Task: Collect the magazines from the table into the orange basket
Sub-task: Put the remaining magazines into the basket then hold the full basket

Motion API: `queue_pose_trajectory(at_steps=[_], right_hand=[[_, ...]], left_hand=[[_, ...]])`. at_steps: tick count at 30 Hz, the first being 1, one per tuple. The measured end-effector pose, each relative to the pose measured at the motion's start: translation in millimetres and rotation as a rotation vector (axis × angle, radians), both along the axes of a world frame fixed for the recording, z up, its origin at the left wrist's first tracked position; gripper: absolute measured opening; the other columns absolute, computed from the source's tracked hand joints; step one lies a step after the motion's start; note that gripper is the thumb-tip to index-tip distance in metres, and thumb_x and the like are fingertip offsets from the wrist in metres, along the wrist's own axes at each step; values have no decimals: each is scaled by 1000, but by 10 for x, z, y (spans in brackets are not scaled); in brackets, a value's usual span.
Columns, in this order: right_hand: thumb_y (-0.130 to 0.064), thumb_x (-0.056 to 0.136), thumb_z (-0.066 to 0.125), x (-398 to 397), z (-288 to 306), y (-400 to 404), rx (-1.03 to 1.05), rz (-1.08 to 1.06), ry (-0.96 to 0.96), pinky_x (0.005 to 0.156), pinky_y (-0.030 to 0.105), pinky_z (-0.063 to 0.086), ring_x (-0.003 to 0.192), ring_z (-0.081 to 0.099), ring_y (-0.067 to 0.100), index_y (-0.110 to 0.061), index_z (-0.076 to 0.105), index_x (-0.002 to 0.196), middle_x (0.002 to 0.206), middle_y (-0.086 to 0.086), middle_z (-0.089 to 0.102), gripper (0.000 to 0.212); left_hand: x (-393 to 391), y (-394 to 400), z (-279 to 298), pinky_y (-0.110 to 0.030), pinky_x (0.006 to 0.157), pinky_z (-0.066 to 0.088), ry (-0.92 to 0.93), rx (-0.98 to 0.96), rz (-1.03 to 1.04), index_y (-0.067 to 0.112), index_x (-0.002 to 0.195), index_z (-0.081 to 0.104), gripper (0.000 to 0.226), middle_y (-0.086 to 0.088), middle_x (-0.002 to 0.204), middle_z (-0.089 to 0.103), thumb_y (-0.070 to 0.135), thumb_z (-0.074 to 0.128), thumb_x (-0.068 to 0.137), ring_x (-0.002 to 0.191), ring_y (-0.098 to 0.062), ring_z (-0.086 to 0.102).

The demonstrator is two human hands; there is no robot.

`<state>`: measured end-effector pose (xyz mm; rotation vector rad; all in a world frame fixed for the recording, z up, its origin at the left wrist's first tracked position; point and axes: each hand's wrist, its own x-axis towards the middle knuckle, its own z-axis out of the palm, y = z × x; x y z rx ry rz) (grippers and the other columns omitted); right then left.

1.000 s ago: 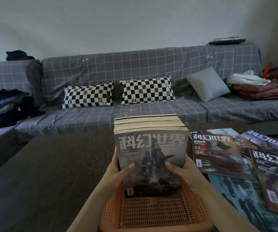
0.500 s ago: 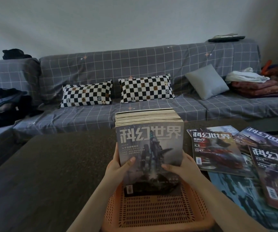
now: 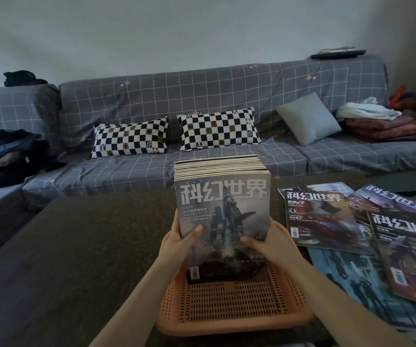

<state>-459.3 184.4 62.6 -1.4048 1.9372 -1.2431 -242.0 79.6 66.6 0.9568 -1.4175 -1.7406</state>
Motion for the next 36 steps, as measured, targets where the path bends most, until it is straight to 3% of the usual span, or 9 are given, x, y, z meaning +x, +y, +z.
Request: queue_pose_trajectory(at_steps=[2,6,11,16,20,23,30,34,36], right_hand=[[-42,71,77,4,7,16,6,-15,10,68,-3,38,92,55,-7,-28,52,118,100,-26,59,55],[-46,73,74,-8,3,77,20,-54,8,93,27,43,115,54,13,-27,43,134,126,-7,57,70],[-36,76,74,53,0,305,-2,-93,-108,100,33,42,117,51,11,-25,41,136,134,-5,53,69],[-30,79,72,146,-28,555,-25,-138,-103,78,12,43,89,51,-9,-35,39,134,116,-16,52,64],[-28,82,69,228,4,741,-22,-179,-77,91,26,47,97,56,5,-19,36,141,121,-3,57,68],[-24,85,67,276,29,906,-73,-197,-21,79,11,43,91,57,-2,-16,48,132,106,-10,60,52],[-17,86,65,151,66,1327,-148,-260,21,68,1,43,83,58,-7,-23,60,113,91,-20,62,28],[-17,87,64,-52,59,1562,-180,-337,14,66,4,44,80,58,-12,-25,61,108,87,-20,62,23],[-20,88,63,-182,57,1655,-175,-373,14,64,8,45,81,59,-6,-24,62,110,89,-15,64,23]], left_hand=[[9,81,47,-53,97,48,-98,-61,50,38,147,28,94,-4,134,58,45,76,67,112,-27,63],[37,315,88,-49,102,46,-275,-214,137,35,150,19,82,-1,146,45,44,65,84,126,-23,52],[69,668,27,-37,96,48,-339,-240,423,23,137,35,59,0,134,41,32,66,87,113,-17,52],[59,854,-39,-23,68,46,-432,-298,438,24,113,43,40,3,114,49,38,67,84,90,-7,54],[-84,978,-60,-34,86,55,-442,-319,203,17,123,48,44,-3,124,54,38,62,88,101,-11,60],[-204,1059,-26,-37,91,54,-426,-347,141,19,122,49,41,-2,125,53,38,62,88,103,-11,59],[-578,1321,2,-9,65,38,-435,-445,85,24,121,49,37,6,120,51,41,59,90,89,5,52],[-882,1477,67,-16,78,46,-392,-456,10,28,118,50,31,11,114,56,38,60,90,96,2,56],[-1052,1543,102,-13,74,44,-370,-463,-27,33,113,49,25,16,107,56,36,59,91,93,4,55]])
